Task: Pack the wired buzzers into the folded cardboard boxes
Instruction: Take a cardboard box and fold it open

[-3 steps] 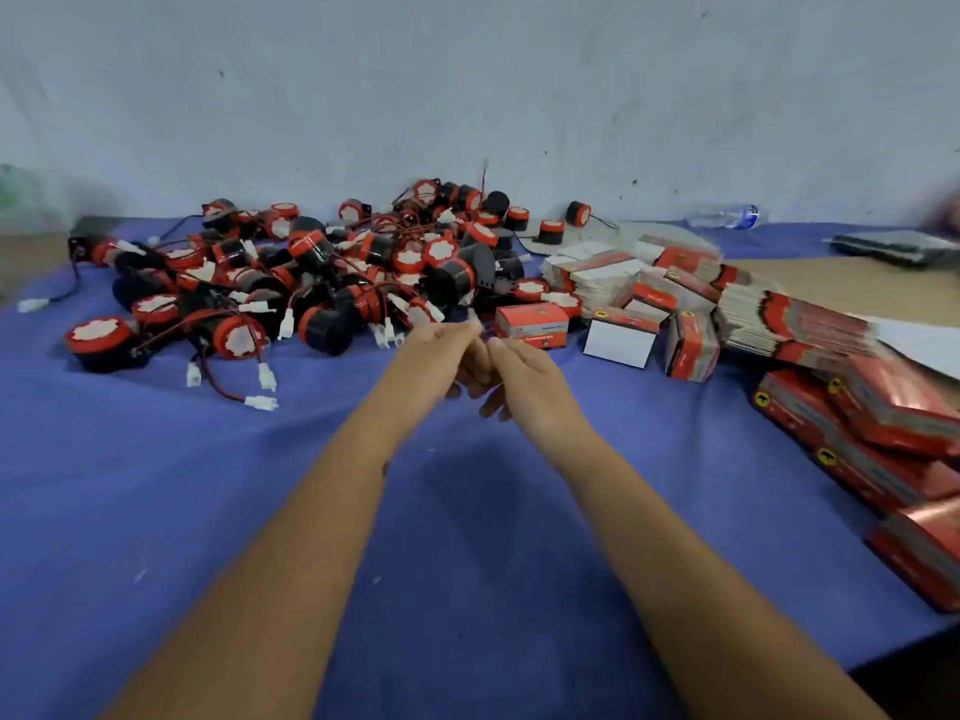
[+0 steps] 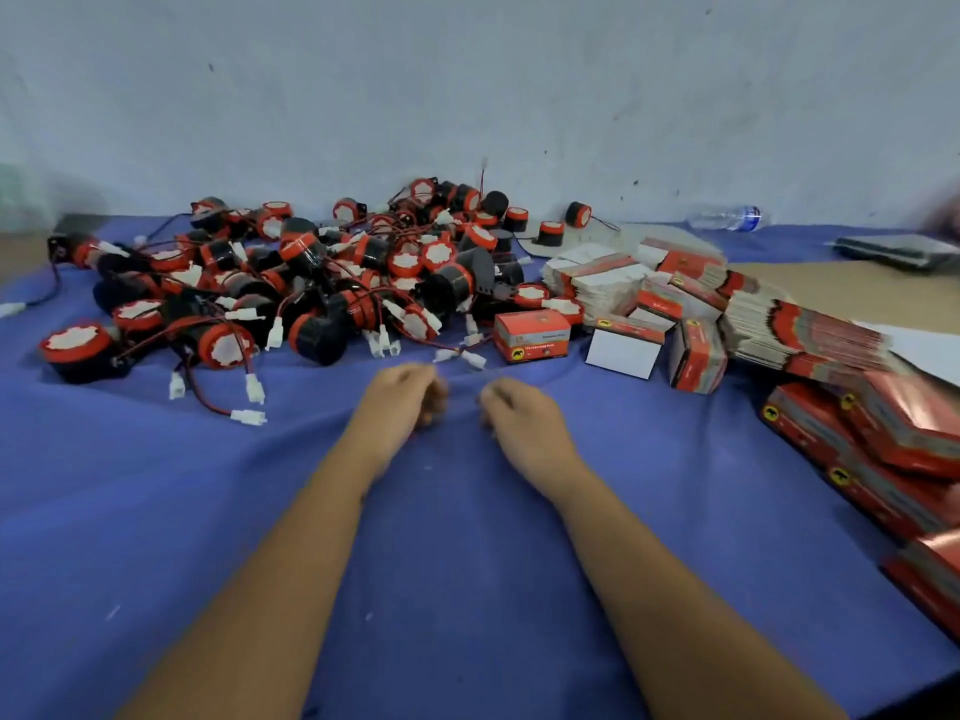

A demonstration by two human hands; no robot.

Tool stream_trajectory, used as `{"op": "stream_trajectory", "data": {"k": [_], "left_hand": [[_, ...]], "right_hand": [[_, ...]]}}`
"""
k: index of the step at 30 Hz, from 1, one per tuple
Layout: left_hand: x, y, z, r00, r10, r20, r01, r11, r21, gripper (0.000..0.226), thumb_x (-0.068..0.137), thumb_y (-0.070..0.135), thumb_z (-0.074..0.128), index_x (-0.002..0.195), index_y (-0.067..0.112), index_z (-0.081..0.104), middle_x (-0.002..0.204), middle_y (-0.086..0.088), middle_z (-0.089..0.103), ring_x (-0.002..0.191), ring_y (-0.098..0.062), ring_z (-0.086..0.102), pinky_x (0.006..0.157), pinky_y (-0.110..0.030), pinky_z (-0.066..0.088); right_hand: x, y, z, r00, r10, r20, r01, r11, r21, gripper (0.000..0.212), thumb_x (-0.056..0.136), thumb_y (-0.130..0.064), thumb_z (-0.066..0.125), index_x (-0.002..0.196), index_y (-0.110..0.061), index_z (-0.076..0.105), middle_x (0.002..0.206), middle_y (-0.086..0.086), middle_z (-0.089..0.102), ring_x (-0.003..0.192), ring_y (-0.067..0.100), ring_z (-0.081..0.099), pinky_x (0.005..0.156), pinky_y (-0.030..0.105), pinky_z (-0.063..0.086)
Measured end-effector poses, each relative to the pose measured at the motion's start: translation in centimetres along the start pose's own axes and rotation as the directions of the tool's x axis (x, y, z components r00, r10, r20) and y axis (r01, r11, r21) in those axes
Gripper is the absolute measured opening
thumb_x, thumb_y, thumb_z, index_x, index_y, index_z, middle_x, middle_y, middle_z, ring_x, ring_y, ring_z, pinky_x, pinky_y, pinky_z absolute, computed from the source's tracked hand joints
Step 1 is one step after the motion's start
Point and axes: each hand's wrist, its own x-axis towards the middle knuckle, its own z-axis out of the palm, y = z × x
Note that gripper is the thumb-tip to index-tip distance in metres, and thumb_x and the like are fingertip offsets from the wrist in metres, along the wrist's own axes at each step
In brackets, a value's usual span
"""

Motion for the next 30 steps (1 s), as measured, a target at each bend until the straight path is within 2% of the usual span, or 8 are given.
{"op": "stream_trajectory", "data": {"k": [1,3,8,12,16,21,25,30], "left_hand": [[0.3,-1.3,-0.3,0.997,-0.047,-0.057,0.045,0.998,-0.032,0.031,0.104,0.022,0.046,0.08,0.012,0.063,0.07,-0.003,0.065,0.061,-0.014,0.057,0.054,-0.019,0.049],[1.3,-1.9,-0.5,0.981,-0.158,-0.112,0.141,0.979,-0.145,0.024,0.1,0.017,0.05,0.082,0.009,0.064,0.068,-0.006,0.066,0.057,-0.016,0.061,0.05,-0.021,0.051],[4.4,0.0,0.4,0.905,-0.415,-0.099,0.397,0.904,-0.158,0.013,0.094,0.003,0.052,0.084,0.0,0.059,0.07,-0.018,0.056,0.055,-0.026,0.053,0.048,-0.033,0.051],[2.7,-1.0,1.3,0.976,-0.109,-0.19,0.133,0.984,0.119,0.02,0.1,0.017,0.048,0.087,0.004,0.056,0.073,-0.016,0.061,0.069,-0.04,0.057,0.067,-0.056,0.053],[2.8,-1.5,1.4,0.982,-0.077,-0.17,0.101,0.986,0.134,0.023,0.1,0.024,0.051,0.081,0.016,0.061,0.07,-0.004,0.065,0.074,-0.036,0.061,0.065,-0.054,0.052],[3.4,-1.3,1.2,0.978,-0.123,-0.167,0.134,0.99,0.054,0.022,0.1,0.025,0.052,0.083,0.016,0.062,0.069,0.001,0.065,0.068,-0.027,0.061,0.064,-0.048,0.053],[3.8,-1.5,1.2,0.978,-0.127,-0.167,0.138,0.989,0.053,0.021,0.099,0.025,0.052,0.082,0.019,0.062,0.071,0.005,0.066,0.061,-0.018,0.059,0.063,-0.045,0.054],[4.2,-1.6,1.3,0.979,-0.12,-0.167,0.134,0.989,0.071,0.022,0.098,0.026,0.052,0.08,0.023,0.063,0.069,0.01,0.066,0.055,-0.008,0.058,0.066,-0.043,0.055]], "right_hand": [[-0.5,-2.4,3.7,0.998,-0.007,-0.063,0.006,1.0,-0.014,0.022,0.1,-0.022,0.046,0.095,-0.009,0.062,0.092,0.006,0.066,0.082,0.025,0.057,0.079,0.046,0.05],[-0.3,-2.0,6.0,0.996,-0.091,-0.009,0.091,0.996,-0.004,0.021,0.099,-0.026,0.047,0.093,-0.011,0.062,0.088,0.004,0.065,0.082,0.026,0.057,0.076,0.049,0.05],[3.3,-1.7,4.2,0.951,-0.156,-0.266,0.179,0.982,0.066,0.016,0.096,-0.021,0.054,0.109,-0.024,0.064,0.109,-0.008,0.054,0.094,0.009,0.053,0.082,0.028,0.047],[9.9,-1.4,-0.5,0.84,-0.151,-0.522,0.107,0.988,-0.115,0.026,0.091,-0.015,0.057,0.116,-0.015,0.063,0.123,0.004,0.046,0.114,0.018,0.046,0.094,0.026,0.039],[16.5,0.7,-5.1,0.859,-0.082,-0.505,-0.092,0.946,-0.311,0.037,0.091,-0.016,0.056,0.127,-0.007,0.055,0.131,0.02,0.044,0.124,0.035,0.04,0.1,0.035,0.032],[20.6,4.0,-7.6,0.899,0.277,-0.339,-0.413,0.793,-0.448,0.068,0.083,-0.049,0.069,0.133,-0.009,0.047,0.145,0.024,0.036,0.132,0.041,0.034,0.107,0.045,0.034],[20.9,5.6,-9.0,0.914,0.241,-0.327,-0.381,0.791,-0.48,0.06,0.08,-0.054,0.068,0.122,-0.014,0.053,0.134,0.018,0.051,0.123,0.038,0.046,0.101,0.042,0.038],[20.2,5.9,-10.4,0.934,0.218,-0.285,-0.335,0.813,-0.477,0.061,0.083,-0.042,0.071,0.135,-0.017,0.051,0.13,0.014,0.058,0.12,0.034,0.051,0.094,0.037,0.042]]}}
